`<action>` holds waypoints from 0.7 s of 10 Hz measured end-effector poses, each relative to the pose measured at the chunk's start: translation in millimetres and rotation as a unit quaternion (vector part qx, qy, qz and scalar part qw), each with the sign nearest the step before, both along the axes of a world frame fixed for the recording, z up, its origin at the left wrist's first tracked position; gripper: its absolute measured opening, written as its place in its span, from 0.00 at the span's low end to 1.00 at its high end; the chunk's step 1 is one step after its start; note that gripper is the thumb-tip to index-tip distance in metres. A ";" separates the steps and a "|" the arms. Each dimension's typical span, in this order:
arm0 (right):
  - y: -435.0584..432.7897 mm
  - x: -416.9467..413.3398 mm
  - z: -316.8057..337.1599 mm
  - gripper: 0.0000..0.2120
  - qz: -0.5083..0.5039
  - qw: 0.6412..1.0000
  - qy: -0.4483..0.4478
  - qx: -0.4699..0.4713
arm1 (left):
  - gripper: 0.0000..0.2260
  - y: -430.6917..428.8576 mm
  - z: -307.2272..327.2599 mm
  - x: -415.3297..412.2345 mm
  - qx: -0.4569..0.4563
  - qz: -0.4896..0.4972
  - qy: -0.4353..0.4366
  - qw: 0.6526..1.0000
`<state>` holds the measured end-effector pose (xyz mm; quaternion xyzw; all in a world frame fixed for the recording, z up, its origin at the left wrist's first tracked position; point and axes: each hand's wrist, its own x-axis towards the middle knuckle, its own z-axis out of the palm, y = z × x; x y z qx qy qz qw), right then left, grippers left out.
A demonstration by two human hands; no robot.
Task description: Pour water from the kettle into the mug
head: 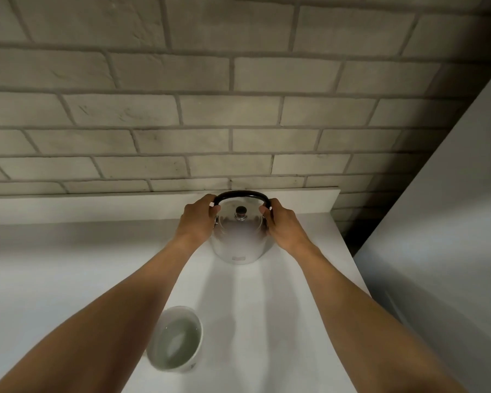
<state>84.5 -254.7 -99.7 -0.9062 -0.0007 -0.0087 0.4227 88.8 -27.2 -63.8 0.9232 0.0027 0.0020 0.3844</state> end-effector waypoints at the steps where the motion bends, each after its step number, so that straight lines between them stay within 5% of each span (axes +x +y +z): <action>1: -0.5 8.0 -4.4 0.17 -0.002 1.000 0.001 0.007 | 0.11 0.2 -3.7 4.1 -0.029 0.003 0.002 1.000; 4: 2.1 17.3 -9.0 0.15 -0.022 1.000 0.005 -0.004 | 0.11 -1.4 -10.7 8.9 -0.055 0.011 -0.004 0.998; 6: -4.4 -5.0 12.0 0.32 -0.034 0.999 -0.001 -0.034 | 0.24 3.9 0.9 0.4 -0.059 0.004 -0.005 0.998; 7: -12.8 -22.5 27.1 0.30 -0.069 0.995 -0.055 -0.056 | 0.23 0.2 18.0 -8.7 -0.025 0.010 -0.079 0.997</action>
